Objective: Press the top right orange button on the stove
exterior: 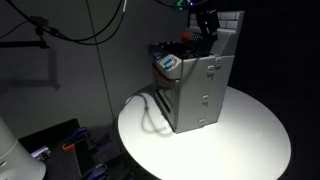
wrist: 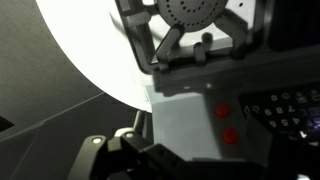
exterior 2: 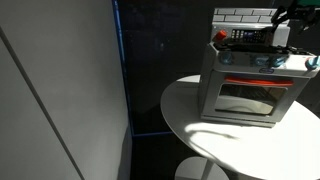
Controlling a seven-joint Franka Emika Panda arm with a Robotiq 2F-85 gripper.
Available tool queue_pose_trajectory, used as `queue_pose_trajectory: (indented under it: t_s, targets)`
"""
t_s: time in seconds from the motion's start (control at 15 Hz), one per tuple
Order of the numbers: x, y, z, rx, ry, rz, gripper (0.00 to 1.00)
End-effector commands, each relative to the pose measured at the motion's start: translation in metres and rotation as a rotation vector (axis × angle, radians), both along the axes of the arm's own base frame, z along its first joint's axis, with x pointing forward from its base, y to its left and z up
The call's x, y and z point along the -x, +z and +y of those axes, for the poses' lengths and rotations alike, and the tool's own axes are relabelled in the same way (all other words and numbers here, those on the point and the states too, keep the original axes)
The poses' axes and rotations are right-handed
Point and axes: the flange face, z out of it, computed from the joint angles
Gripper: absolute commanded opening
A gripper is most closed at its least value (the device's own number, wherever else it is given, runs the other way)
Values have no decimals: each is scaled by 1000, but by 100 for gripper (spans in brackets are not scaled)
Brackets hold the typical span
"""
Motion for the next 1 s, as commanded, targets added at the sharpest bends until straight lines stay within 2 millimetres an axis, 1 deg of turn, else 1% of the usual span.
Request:
queue_pose_trajectory:
  t_s: [0.0, 0.27, 0.6, 0.93]
  targets:
    - [19, 23, 2, -67, 64, 37, 100]
    - [36, 40, 3, -117, 130, 94, 100]
    - [62, 54, 4, -130, 181, 195, 100]
    - [91, 77, 14, -138, 258, 246, 100]
